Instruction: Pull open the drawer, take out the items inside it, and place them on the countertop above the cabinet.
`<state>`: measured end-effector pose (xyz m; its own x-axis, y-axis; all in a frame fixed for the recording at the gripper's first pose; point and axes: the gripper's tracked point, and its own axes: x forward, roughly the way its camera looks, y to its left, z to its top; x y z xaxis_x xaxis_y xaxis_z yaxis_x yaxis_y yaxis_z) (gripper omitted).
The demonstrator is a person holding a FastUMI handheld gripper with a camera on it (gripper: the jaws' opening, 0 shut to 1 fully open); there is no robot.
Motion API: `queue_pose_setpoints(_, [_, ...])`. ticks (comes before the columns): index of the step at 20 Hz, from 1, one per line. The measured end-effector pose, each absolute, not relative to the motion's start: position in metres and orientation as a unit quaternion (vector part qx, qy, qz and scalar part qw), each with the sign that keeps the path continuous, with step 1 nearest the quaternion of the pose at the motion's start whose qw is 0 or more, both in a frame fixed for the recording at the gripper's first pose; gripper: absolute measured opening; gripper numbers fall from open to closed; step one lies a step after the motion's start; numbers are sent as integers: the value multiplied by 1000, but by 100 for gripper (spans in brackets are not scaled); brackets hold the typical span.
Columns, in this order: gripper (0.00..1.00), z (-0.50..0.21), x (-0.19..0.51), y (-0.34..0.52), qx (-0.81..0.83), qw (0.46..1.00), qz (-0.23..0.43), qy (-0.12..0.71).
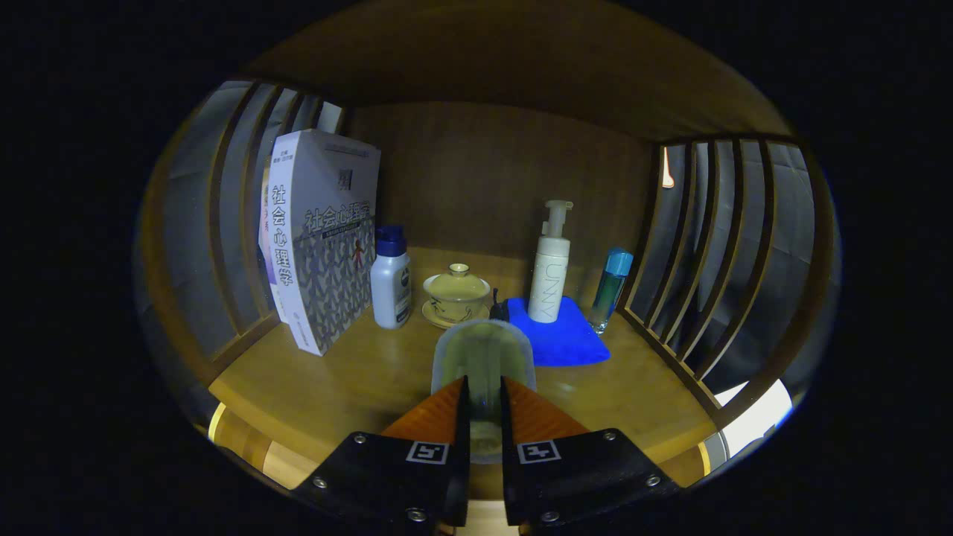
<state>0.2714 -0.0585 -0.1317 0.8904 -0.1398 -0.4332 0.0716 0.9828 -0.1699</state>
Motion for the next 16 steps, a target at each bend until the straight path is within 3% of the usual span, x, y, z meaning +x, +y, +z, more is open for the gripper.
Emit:
queue_pose_setpoints(9, [30, -136, 274, -62, -77, 971, -37, 221])
queue_pose_setpoints(11, [55, -119, 261, -48, -74, 980, -17, 186])
queue_pose_setpoints(14, [92, -78, 223, -51, -85, 989, -39, 119])
queue_pose_setpoints(16, [93, -55, 192, -45, -78, 993, -38, 85])
